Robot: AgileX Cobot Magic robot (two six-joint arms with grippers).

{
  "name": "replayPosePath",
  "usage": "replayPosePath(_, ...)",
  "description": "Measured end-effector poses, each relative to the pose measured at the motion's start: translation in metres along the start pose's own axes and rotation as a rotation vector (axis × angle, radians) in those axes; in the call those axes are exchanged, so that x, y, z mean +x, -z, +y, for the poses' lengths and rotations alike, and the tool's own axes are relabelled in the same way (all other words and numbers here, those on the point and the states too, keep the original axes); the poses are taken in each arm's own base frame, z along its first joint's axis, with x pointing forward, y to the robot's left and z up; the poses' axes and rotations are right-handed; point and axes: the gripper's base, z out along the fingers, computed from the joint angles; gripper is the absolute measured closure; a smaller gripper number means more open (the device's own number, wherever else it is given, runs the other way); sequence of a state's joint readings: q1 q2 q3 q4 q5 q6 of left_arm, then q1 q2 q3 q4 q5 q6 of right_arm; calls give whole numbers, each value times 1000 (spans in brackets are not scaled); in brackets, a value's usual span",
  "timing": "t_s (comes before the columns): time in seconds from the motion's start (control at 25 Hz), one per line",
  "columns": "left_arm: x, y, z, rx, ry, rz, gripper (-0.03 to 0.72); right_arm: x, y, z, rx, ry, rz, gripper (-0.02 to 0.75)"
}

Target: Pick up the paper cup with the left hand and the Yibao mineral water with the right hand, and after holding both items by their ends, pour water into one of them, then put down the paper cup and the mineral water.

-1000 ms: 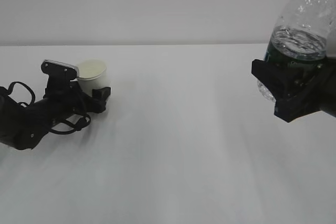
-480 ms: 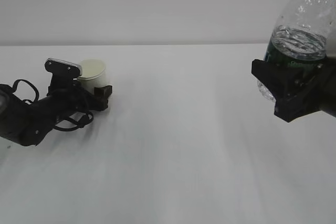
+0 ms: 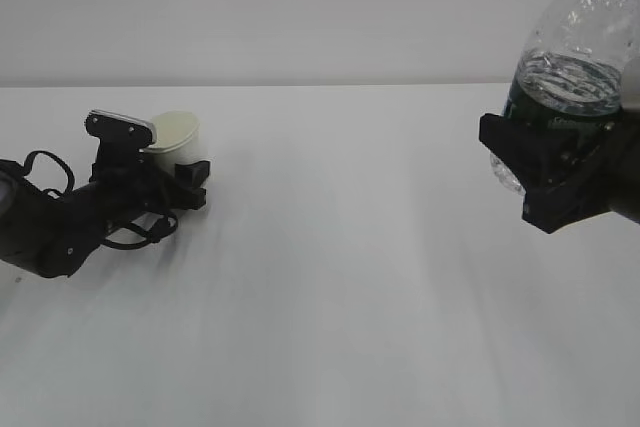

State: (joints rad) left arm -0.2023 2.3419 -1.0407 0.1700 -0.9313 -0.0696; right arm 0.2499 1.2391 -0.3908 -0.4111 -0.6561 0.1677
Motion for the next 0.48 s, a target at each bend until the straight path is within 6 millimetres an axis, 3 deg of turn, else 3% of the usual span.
replayPosePath(0.48, -16, 28, -1, -2, 0, -12, 225, 0, 0, 0, 0, 0, 2, 303)
